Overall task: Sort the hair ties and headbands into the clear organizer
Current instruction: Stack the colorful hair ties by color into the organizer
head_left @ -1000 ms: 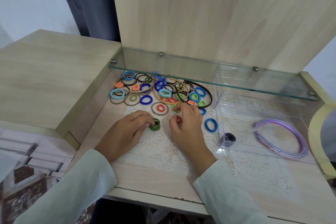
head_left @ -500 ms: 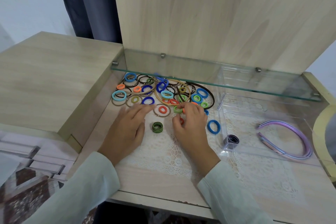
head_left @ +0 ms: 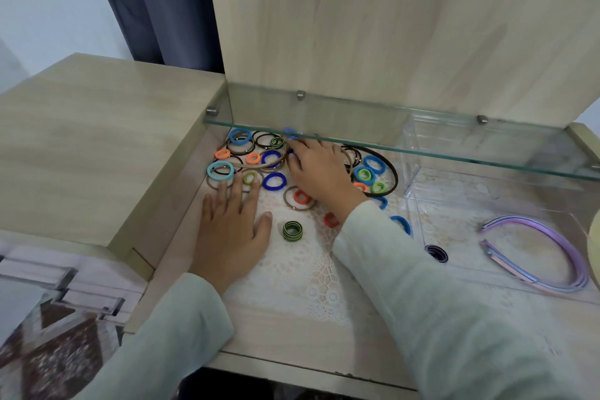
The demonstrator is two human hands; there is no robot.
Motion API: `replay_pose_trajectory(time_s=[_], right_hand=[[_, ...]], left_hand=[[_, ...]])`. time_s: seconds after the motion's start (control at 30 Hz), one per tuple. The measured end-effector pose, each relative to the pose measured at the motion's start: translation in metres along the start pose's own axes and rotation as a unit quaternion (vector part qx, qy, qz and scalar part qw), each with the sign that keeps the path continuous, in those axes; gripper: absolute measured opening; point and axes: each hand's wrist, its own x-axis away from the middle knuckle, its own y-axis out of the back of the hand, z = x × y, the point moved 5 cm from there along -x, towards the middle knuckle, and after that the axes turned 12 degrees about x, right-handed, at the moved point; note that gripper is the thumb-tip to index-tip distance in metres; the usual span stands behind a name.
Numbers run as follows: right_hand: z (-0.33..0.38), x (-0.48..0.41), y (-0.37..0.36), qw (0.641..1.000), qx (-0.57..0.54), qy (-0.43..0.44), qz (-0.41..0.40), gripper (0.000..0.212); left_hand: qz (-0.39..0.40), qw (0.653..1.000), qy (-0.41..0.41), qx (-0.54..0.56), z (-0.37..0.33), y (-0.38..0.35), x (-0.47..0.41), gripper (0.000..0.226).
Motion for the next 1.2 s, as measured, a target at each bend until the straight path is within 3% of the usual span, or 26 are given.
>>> replay_pose_trajectory(time_s=[0.4,0.73,0.93,1.2], right_hand=[[0.024,-0.036,-0.004,0.994,0.077,0.075,-0.001,0.032],[0.022,-0.044,0.000,0.997,-0.004,-0.045,0.060,0.032],[0.018,-0.044,0.001,0.995,-0.008,-0.047,0.084,0.027],[0.012,-0.022,0.012,0.995,-0.075,-0.061,0.002,0.016]], left_hand=[[0.008,1.000,-0.001,0.001,0.002,-0.002,-0.001,0.074],[0.006,1.000,-0.006,-0.006,0.003,-0.004,-0.001,0.081],[0.010,1.000,-0.007,-0.009,0.002,-0.003,-0.001,0.074],[0.005,1.000,-0.011,-0.013,0.004,-0.004,-0.002,0.087]])
